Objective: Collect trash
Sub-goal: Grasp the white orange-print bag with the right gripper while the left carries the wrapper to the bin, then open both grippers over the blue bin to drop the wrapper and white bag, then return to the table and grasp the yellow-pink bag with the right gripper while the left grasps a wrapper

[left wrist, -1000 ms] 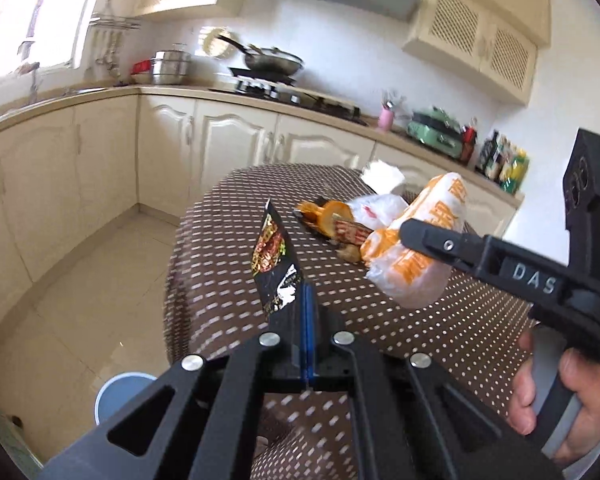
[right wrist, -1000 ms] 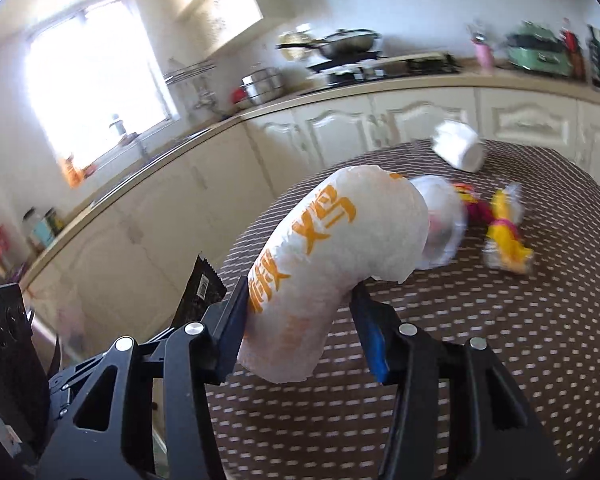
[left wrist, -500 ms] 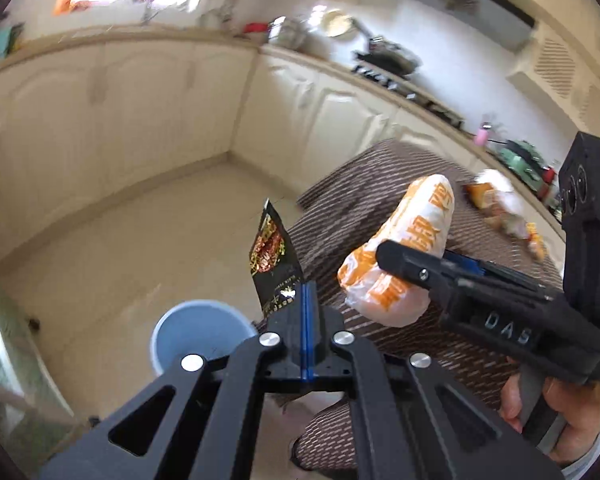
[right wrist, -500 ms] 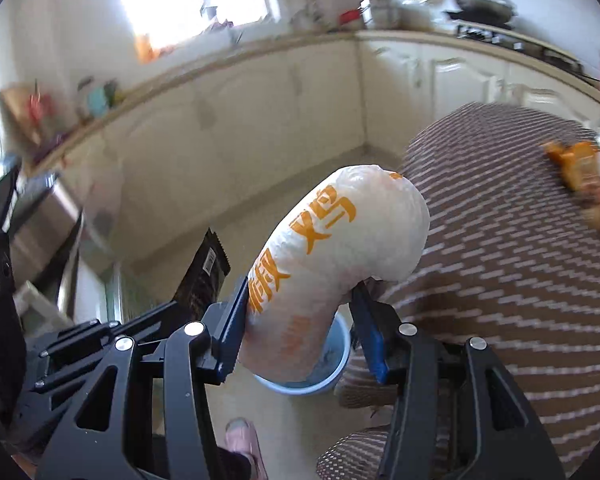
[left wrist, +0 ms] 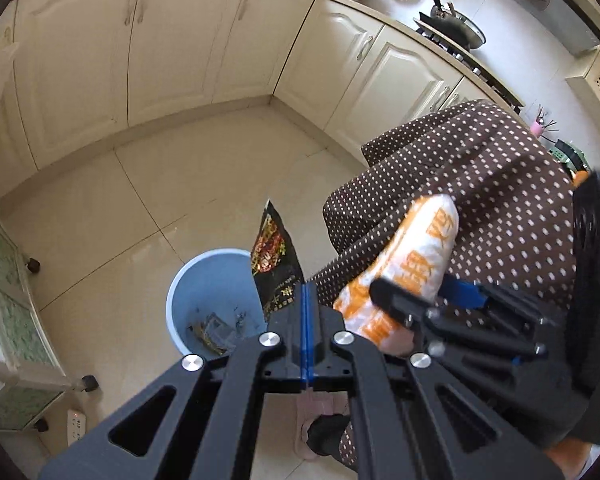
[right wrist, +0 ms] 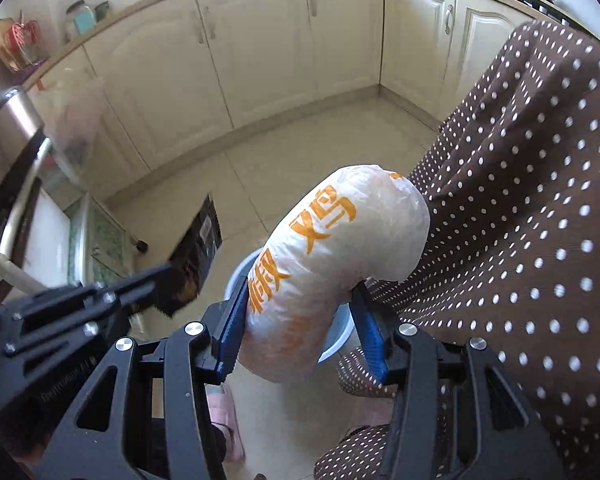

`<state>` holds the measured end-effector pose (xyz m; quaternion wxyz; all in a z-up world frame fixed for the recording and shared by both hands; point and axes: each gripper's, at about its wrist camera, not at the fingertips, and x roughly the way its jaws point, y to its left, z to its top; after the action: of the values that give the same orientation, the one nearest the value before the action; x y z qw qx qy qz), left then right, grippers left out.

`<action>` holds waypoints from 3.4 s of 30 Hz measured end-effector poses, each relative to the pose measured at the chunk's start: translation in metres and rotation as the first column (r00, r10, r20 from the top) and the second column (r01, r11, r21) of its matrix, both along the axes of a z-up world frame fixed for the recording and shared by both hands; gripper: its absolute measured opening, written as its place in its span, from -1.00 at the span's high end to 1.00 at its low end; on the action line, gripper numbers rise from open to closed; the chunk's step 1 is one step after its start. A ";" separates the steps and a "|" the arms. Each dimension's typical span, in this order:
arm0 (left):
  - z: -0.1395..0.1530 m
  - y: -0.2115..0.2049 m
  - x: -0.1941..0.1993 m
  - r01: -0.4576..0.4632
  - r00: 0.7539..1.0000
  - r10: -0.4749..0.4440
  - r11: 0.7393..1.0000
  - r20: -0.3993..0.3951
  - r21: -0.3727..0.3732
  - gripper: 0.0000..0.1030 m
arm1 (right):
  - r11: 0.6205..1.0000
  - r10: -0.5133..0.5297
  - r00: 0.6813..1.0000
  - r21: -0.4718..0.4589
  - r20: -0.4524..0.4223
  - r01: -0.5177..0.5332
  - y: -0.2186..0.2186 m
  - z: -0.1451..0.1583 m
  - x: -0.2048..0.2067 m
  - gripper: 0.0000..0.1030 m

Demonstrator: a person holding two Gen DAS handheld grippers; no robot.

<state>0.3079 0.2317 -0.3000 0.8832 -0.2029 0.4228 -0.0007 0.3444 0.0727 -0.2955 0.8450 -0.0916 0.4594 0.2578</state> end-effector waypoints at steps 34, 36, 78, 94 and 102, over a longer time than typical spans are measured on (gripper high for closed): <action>0.013 0.047 -0.022 -0.187 0.982 0.186 0.978 0.014 0.091 -0.07 | 1.000 0.004 0.998 -0.002 0.063 -0.004 0.055 -0.012 0.033 -0.08; 0.020 0.046 -0.024 -0.186 0.982 0.185 0.978 0.027 0.092 -0.07 | 1.000 -0.007 0.998 0.007 0.069 0.007 0.051 -0.008 0.032 -0.16; 0.189 -0.310 0.035 0.358 0.884 -0.406 0.906 0.230 0.225 -0.26 | 0.826 -0.563 0.763 0.177 0.317 0.535 -0.367 0.166 -0.032 -0.32; 0.165 -0.329 0.127 0.322 0.931 -0.334 0.941 0.148 0.102 -0.24 | 0.829 -0.558 0.811 0.145 0.176 0.540 -0.390 0.150 0.028 -0.43; 0.164 -0.326 0.132 0.348 0.922 -0.356 0.934 0.154 0.075 0.66 | 0.837 -0.544 0.835 0.119 0.084 0.534 -0.391 0.137 0.053 -0.36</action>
<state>0.4395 -0.0939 -0.1356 0.9052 -0.1026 0.3775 -0.1664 0.3978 -0.3183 -0.1587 0.9115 0.0654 0.4054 0.0242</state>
